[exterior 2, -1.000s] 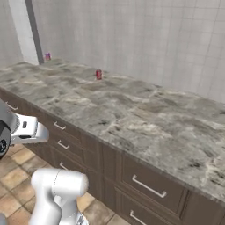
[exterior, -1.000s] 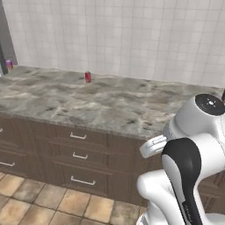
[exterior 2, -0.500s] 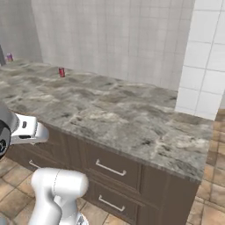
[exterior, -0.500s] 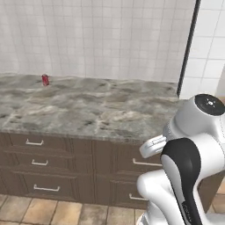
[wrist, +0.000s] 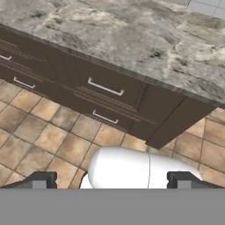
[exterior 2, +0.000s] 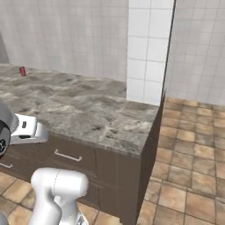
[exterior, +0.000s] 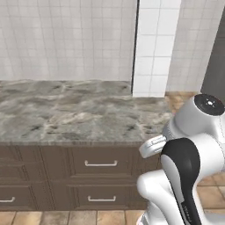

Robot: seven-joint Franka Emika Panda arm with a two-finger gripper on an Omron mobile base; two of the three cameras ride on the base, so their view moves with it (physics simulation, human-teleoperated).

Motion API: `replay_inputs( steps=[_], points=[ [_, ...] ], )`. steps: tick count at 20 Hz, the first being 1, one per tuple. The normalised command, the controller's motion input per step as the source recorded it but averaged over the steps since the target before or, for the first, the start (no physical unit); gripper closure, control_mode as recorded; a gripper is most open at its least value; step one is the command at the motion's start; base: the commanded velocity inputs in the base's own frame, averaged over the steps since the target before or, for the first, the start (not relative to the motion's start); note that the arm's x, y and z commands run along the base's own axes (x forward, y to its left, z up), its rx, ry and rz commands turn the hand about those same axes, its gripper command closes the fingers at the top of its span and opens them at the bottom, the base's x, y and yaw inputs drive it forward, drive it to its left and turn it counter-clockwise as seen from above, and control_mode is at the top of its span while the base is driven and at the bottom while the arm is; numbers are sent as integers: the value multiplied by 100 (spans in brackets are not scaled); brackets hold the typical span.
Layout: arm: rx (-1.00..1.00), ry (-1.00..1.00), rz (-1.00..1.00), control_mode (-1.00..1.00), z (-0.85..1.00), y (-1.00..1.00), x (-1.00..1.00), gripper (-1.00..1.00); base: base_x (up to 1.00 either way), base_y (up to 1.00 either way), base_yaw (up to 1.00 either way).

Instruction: Four empty soda cans are scattered around the kitchen. Gather all the cans and cluster them next to the stove for recycling.

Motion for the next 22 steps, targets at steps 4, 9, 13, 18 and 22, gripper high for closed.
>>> replay_inputs(
  steps=[4,9,13,18,22],
  points=[
    [0,0,0,100,0,0,0,-100,0,-91,-26],
    [0,0,0,100,0,0,0,-100,0,-95,-26],
    [0,0,0,100,0,0,0,-100,1,-89,-24],
    [0,0,0,100,0,0,0,-100,19,-68,-20],
    [0,0,0,100,0,0,0,-100,29,-52,-12]
  ],
)
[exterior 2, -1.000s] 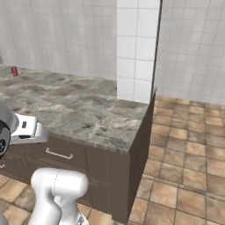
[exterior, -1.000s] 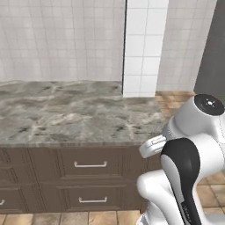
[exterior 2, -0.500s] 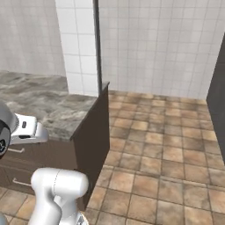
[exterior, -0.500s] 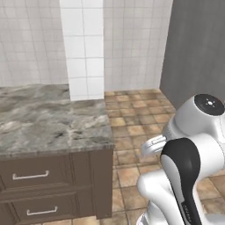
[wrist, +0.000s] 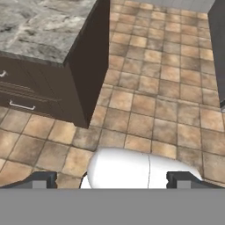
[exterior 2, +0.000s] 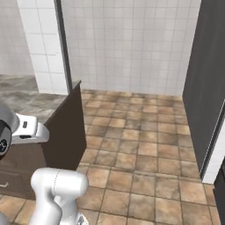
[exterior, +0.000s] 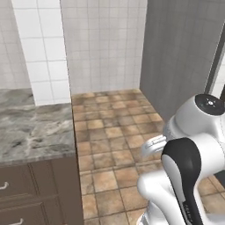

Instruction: Four empty soda cans are scattered around the kitchen. Gather all the cans and cluster them next to the stove for recycling.

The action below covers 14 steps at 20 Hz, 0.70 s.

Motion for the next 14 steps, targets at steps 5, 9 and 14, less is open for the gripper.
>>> replay_inputs(
  steps=[5,9,14],
  points=[
    [0,0,0,100,0,0,0,-100,42,-52,-8],
    [0,0,0,100,0,0,0,-100,58,-48,-5],
    [0,0,0,100,0,0,0,-100,62,-51,-5]
  ],
)
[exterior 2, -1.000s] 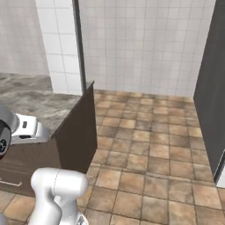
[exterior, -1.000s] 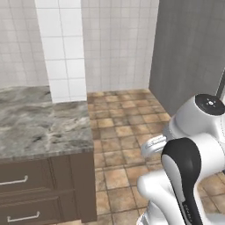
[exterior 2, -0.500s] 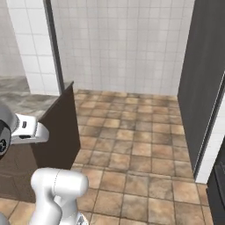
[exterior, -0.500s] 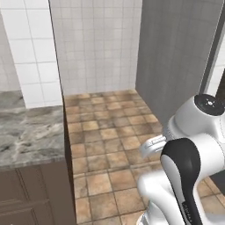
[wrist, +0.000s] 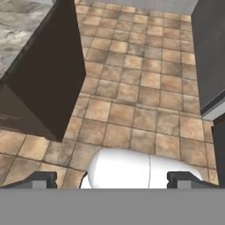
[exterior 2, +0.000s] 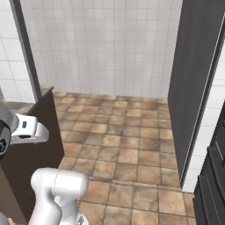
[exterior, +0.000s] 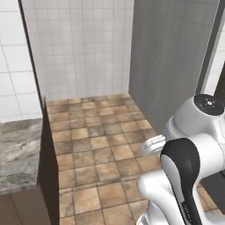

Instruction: Four empty soda cans are scattered around the kitchen. Gather all the cans and cluster them next to the stove for recycling.

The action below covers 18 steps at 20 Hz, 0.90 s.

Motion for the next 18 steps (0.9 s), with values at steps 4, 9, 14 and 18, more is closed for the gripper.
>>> replay_inputs(
  steps=[4,9,14,18],
  points=[
    [0,0,0,100,0,0,0,-100,64,-56,-5],
    [0,0,0,100,0,0,0,-100,83,-47,-3],
    [0,0,0,100,0,0,0,-100,97,-25,0],
    [0,0,0,100,0,0,0,-100,100,-15,0]
  ],
)
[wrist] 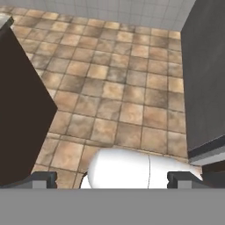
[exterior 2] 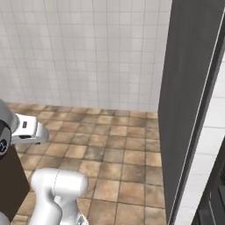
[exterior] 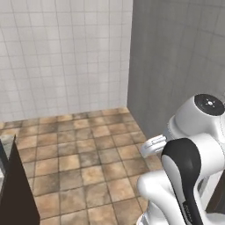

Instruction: Four empty soda cans are scattered around the kitchen. Gather all the cans and cluster them next to the stove for recycling.

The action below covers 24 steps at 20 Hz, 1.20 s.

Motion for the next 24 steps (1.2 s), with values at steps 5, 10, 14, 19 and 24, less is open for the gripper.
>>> replay_inputs(
  steps=[5,10,14,19,24],
  points=[
    [0,0,0,100,0,0,0,-100,99,-4,0],
    [0,0,0,100,0,0,0,-100,92,-7,0],
    [0,0,0,100,0,0,0,-100,84,-16,0],
    [0,0,0,100,0,0,0,-100,59,-8,10],
    [0,0,0,100,0,0,0,-100,30,-1,20]
  ],
)
